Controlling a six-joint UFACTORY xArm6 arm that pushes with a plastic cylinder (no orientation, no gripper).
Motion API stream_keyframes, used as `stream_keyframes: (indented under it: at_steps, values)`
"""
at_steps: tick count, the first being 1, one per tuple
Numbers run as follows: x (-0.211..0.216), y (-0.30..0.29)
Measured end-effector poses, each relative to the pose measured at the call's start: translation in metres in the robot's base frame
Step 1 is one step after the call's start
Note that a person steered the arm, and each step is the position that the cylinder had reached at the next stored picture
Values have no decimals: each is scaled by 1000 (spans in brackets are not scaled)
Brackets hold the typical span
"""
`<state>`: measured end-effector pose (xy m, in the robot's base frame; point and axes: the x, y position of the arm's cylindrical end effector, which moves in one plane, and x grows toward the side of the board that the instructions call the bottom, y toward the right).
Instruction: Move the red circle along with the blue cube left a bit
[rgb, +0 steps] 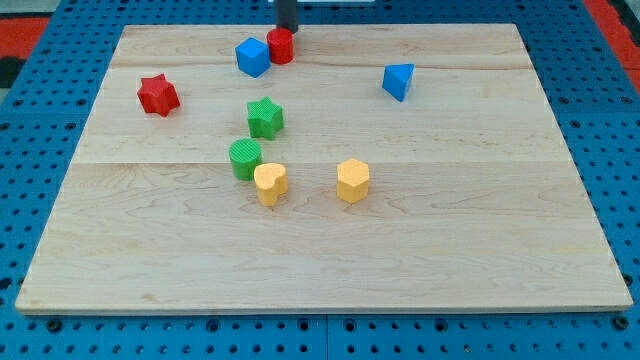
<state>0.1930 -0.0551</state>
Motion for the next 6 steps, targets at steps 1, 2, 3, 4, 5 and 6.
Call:
stream_keyframes:
  at_steps: [1, 2, 3, 4, 5, 6]
  values:
    - [3, 32]
    - [17, 85]
    - [17, 11]
    - [8, -46]
    - [8, -39]
    - [34, -10]
